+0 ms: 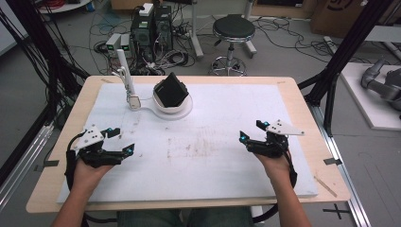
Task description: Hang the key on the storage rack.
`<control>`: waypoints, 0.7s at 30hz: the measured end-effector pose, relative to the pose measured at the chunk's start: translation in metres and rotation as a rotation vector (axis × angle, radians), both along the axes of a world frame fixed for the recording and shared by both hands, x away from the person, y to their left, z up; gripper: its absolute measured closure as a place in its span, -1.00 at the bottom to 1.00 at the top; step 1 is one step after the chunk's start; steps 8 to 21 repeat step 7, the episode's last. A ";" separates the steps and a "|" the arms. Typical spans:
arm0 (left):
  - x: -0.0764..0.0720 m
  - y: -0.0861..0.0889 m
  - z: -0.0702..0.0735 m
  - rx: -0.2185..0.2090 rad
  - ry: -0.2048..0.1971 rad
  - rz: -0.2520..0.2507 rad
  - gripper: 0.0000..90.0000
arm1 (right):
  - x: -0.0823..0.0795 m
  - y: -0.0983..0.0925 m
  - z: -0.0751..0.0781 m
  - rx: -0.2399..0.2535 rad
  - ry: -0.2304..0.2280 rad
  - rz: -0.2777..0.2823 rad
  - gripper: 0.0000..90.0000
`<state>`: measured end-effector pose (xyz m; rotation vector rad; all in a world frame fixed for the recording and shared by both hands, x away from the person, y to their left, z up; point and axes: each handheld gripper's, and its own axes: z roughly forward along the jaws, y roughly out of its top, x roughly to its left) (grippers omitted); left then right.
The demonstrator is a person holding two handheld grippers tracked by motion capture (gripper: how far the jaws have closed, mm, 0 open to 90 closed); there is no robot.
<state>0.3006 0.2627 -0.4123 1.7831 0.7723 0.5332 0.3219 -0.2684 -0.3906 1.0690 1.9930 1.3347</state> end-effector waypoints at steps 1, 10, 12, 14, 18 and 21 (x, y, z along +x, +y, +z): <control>0.000 0.000 0.000 0.002 -0.001 -0.002 -0.66 | 0.000 0.000 0.000 -0.001 -0.001 0.000 -0.52; 0.000 0.000 0.000 0.004 0.000 -0.001 -0.66 | 0.000 -0.001 -0.001 -0.002 -0.002 -0.002 -0.52; 0.000 0.000 0.000 0.004 0.000 -0.001 -0.66 | 0.000 -0.001 -0.001 -0.002 -0.002 -0.002 -0.52; 0.000 0.000 0.000 0.004 0.000 -0.001 -0.66 | 0.000 -0.001 -0.001 -0.002 -0.002 -0.002 -0.52; 0.000 0.000 0.000 0.004 0.000 -0.001 -0.66 | 0.000 -0.001 -0.001 -0.002 -0.002 -0.002 -0.52; 0.000 0.000 0.000 0.004 0.000 -0.001 -0.66 | 0.000 -0.001 -0.001 -0.002 -0.002 -0.002 -0.52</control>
